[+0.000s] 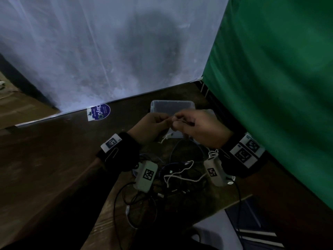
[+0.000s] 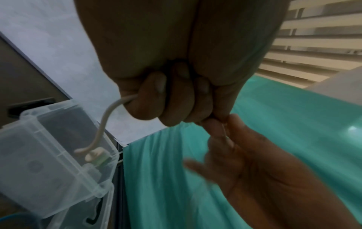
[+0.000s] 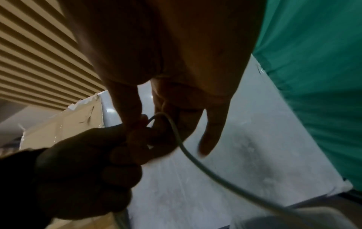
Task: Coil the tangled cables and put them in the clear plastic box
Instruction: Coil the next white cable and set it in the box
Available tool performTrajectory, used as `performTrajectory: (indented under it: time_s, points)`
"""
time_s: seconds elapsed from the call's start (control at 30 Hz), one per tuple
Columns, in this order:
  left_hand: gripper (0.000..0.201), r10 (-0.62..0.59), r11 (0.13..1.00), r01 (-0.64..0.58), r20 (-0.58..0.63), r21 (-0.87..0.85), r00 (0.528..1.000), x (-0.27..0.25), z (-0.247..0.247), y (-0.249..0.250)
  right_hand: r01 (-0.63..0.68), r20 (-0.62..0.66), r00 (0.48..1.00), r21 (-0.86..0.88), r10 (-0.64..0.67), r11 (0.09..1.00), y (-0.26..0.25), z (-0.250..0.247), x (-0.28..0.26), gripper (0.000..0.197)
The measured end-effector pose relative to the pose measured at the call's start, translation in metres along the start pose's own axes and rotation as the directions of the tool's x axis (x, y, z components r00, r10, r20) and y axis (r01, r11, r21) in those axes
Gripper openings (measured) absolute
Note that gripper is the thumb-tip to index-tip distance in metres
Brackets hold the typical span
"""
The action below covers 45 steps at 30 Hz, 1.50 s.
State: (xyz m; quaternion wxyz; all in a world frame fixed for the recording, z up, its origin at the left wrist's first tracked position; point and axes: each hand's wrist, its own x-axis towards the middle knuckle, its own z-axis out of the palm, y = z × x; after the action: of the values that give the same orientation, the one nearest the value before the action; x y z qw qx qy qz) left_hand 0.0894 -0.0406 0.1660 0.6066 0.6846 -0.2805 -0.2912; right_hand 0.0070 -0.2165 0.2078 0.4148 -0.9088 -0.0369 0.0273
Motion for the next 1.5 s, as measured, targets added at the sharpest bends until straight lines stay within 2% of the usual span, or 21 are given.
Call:
performTrajectory:
  time_s: [0.07,0.2,0.33,0.43,0.47,0.57,0.63,0.7,0.77,0.83,0.97,1.03,1.1,1.13,1.2,1.27,1.37,1.5]
  points:
    - [0.034,-0.025,1.0,0.025,-0.005,-0.013,1.0,-0.001,0.0,-0.001,0.042,-0.108,0.993,-0.008,-0.043,0.999,-0.002,-0.005,0.002,0.017]
    - [0.041,-0.088,0.991,0.085,-0.025,-0.104,0.996,-0.008,0.003,-0.008,0.046,-0.363,0.931,0.0,-0.042,0.999,0.003,-0.034,0.0,0.022]
    - [0.043,-0.182,0.97,0.179,-0.002,-0.165,0.983,-0.008,0.012,-0.017,-0.007,-0.453,0.891,0.013,0.012,1.0,0.013,-0.042,0.002,0.025]
    - [0.044,-0.249,0.951,0.246,0.007,-0.19,0.968,-0.012,0.023,-0.02,-0.029,-0.574,0.814,0.106,0.085,0.994,0.03,-0.046,0.01,0.028]
    - [0.043,-0.265,0.94,0.261,0.012,-0.222,0.964,-0.013,0.026,-0.021,-0.041,-0.583,0.803,0.147,0.12,0.988,0.039,-0.047,0.013,0.029]
    - [0.04,-0.265,0.874,0.287,0.109,-0.392,0.958,-0.016,0.027,-0.02,-0.092,-0.557,0.802,0.243,0.216,0.966,0.067,-0.033,0.019,0.031]
    - [0.028,-0.195,0.786,0.273,0.196,-0.555,0.961,-0.018,0.023,-0.013,-0.149,-0.53,0.814,0.203,0.237,0.968,0.084,-0.016,0.018,0.031]
    - [0.019,-0.102,0.708,0.215,0.204,-0.673,0.974,-0.015,0.018,-0.004,-0.237,-0.441,0.856,0.128,0.269,0.963,0.093,0.007,0.012,0.026]
    - [0.016,-0.042,0.683,0.146,0.16,-0.716,0.986,-0.007,0.014,0.003,-0.262,-0.31,0.901,0.168,0.303,0.95,0.095,0.035,0.005,0.021]
    - [0.019,-0.022,0.685,0.082,0.092,-0.723,0.995,0.002,0.011,0.005,-0.241,-0.188,0.943,0.185,0.275,0.953,0.09,0.062,-0.001,0.019]
    - [0.022,-0.082,0.654,-0.004,-0.076,-0.757,0.994,0.017,0.006,-0.015,-0.098,-0.061,0.992,0.195,0.112,0.976,0.07,0.086,-0.014,0.014]
    - [0.022,-0.101,0.695,-0.03,-0.138,-0.719,0.985,0.02,0.008,-0.026,-0.031,-0.054,0.998,0.175,0.041,0.984,0.059,0.081,-0.018,0.022]
    - [0.024,-0.084,0.809,-0.037,-0.177,-0.587,0.981,0.02,0.012,-0.031,-0.022,-0.048,0.998,0.143,0.03,0.99,0.048,0.071,-0.021,0.022]
    - [0.024,-0.054,0.883,-0.037,-0.18,-0.468,0.982,0.018,0.015,-0.031,-0.026,-0.048,0.998,0.125,0.033,0.992,0.043,0.065,-0.023,0.02]
    - [0.022,-0.007,0.98,-0.018,-0.126,-0.197,0.992,0.014,0.02,-0.03,-0.029,-0.047,0.998,0.105,0.034,0.994,0.036,0.052,-0.025,0.013]
    - [0.02,-0.029,0.999,0.027,-0.051,-0.039,0.998,0.01,0.023,-0.029,0.001,-0.115,0.993,0.106,0.011,0.994,0.029,0.039,-0.025,0.01]
    - [0.021,-0.128,0.981,0.127,0.003,-0.143,0.992,0.002,0.031,-0.022,0.071,-0.242,0.969,0.059,-0.055,0.996,0.025,0.018,-0.023,0.014]
    - [0.025,-0.224,0.9,0.242,0.094,-0.362,0.97,-0.007,0.039,-0.007,0.038,-0.2,0.98,0.202,0.004,0.979,0.03,-0.001,-0.016,0.011]
